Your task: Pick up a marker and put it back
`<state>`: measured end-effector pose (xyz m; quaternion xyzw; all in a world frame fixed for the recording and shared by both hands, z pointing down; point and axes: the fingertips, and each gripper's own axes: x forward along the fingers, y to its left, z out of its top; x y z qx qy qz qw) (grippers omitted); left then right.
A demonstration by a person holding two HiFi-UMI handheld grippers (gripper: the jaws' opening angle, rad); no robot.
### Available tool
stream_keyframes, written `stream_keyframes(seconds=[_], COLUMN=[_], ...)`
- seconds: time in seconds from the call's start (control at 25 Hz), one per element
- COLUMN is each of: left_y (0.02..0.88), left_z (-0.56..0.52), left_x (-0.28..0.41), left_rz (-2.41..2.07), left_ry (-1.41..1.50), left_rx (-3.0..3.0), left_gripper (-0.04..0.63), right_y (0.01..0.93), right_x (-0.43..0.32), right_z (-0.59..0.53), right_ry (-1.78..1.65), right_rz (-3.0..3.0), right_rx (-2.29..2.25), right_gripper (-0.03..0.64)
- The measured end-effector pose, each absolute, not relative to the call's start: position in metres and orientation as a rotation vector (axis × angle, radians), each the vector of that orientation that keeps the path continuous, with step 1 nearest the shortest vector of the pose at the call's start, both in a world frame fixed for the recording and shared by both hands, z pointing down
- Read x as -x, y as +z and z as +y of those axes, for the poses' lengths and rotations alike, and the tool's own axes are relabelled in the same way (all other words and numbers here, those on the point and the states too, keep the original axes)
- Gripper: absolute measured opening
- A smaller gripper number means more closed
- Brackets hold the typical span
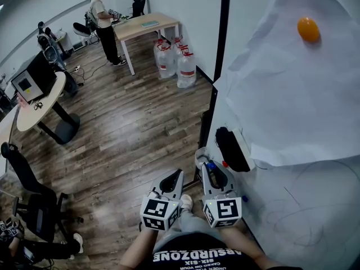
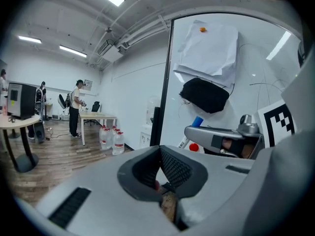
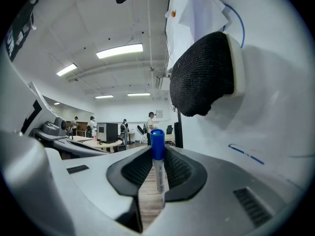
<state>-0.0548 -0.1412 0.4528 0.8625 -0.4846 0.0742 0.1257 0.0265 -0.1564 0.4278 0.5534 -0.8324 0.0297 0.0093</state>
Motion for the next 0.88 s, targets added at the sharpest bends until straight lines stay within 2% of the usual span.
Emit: stream_keyframes(seconds=[0.88], left_y=[0.462], left_z=[-0.138], left_x=[0.052], left_rz=[-1.396], left_ry=[0.224], left_rx=[-2.499], left_gripper=[0.008], right_y=[0.472], right_x=[-0.020], right_z=[-0.147], right_ry=[0.216], right_rz=[-2.553], right_rx=[-1.612], right_gripper=[0.069])
